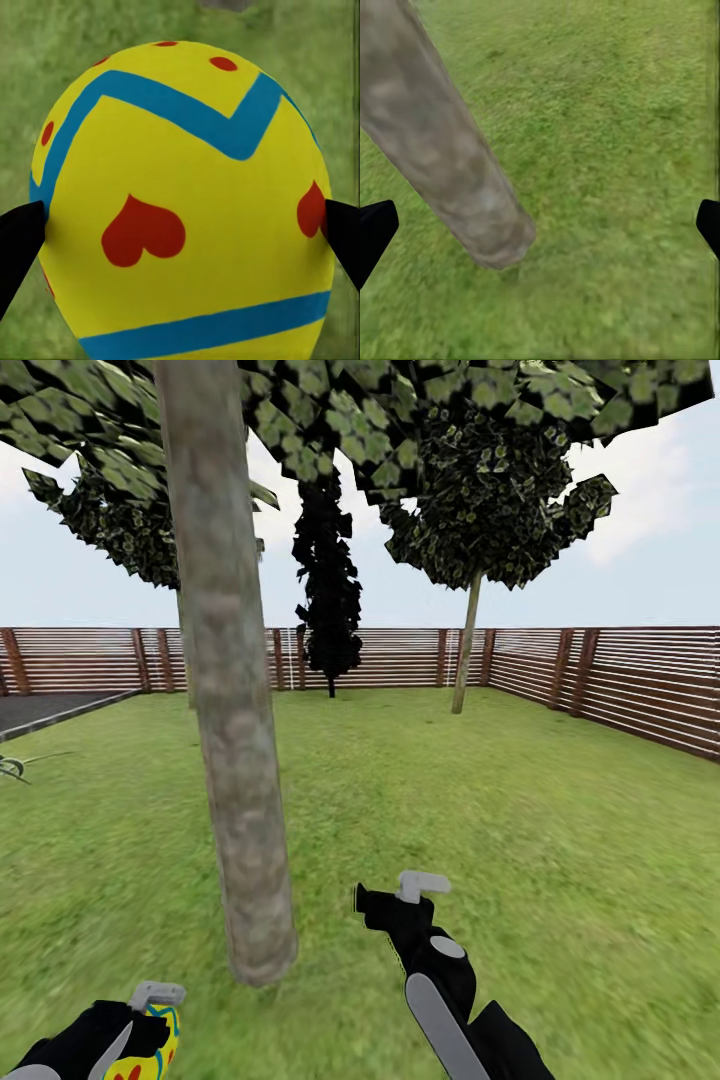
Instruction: Take the three Easter eggs out of the wicker basket on the lawn in the garden, then place them on the lawn next to a single tree (choose any tree) so that all three eggs are next to the same tree and none are left in the basket.
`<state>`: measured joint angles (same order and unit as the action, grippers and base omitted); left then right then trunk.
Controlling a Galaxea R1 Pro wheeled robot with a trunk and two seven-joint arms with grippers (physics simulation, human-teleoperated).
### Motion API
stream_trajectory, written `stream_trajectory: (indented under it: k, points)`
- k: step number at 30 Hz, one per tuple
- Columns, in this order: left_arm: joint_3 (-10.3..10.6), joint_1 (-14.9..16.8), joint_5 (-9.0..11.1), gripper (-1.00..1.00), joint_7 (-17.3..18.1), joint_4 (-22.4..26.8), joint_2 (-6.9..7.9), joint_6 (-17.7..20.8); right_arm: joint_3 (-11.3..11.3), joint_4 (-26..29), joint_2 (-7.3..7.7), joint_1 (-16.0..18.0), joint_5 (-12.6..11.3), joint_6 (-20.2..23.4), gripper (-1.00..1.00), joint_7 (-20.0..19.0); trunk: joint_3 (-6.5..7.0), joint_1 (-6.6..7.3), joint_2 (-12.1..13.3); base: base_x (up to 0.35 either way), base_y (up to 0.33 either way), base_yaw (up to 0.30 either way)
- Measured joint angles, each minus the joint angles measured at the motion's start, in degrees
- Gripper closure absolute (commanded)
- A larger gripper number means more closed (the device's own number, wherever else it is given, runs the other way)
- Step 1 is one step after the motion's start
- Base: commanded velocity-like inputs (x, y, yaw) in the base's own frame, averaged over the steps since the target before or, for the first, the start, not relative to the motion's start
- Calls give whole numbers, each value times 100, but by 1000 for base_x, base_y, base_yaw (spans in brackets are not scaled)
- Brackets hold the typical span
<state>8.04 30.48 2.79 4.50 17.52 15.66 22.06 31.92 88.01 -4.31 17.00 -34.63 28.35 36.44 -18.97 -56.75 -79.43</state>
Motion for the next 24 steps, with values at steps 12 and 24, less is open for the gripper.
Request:
stream_trajectory:
  k: [12, 24]
  points:
    - [-1, -1, -1, 100, -7, -5, 1, 1, 9, -1, -1, 1, 6, 0, -100, 0, 42, 0, 0, 2, -316, -138]
    - [-2, 4, -5, 100, -445, -5, -98, 4, 4, -1, 2, 4, -11, 0, -100, 0, 43, 0, 0, 0, -318, -2]
